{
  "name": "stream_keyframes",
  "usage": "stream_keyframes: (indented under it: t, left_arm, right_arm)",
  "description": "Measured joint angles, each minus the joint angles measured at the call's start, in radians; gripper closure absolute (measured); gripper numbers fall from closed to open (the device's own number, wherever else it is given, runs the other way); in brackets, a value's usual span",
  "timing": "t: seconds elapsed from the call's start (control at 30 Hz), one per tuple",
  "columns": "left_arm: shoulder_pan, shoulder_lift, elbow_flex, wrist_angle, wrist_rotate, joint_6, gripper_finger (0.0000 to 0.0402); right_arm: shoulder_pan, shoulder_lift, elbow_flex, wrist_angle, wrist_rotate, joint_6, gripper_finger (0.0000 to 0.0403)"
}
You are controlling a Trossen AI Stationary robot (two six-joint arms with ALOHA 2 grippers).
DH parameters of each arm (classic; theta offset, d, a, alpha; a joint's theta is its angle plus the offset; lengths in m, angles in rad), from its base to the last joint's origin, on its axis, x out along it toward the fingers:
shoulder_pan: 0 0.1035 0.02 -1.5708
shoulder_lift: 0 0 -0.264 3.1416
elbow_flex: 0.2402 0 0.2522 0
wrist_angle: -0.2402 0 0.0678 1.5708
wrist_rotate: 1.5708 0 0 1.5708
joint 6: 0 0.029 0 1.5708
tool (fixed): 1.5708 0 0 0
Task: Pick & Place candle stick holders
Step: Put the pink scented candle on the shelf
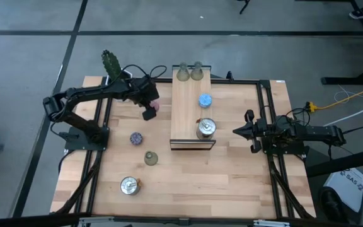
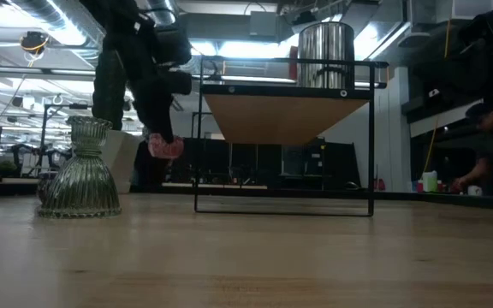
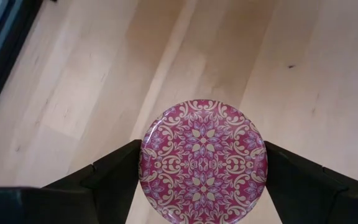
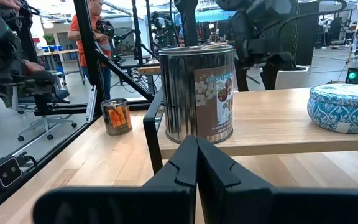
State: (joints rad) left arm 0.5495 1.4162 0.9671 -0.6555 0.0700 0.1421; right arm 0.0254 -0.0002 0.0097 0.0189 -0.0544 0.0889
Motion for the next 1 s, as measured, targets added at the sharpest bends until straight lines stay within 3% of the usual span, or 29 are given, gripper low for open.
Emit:
stream_keyframes:
  t: [0.4, 1.0]
  left_arm:
    - [0.001, 0.000, 0.201, -0.166, 0.000, -0.001, 0.0100]
    - [-0.043, 0.000, 0.422, -0.207, 0.020, 0.002, 0.0100]
  right_arm:
    - [0.000, 0.000, 0.000, 0.000, 0.000, 0.000, 0.0398]
    - [0.000, 0.000, 0.000, 0.000, 0.000, 0.000, 0.0398]
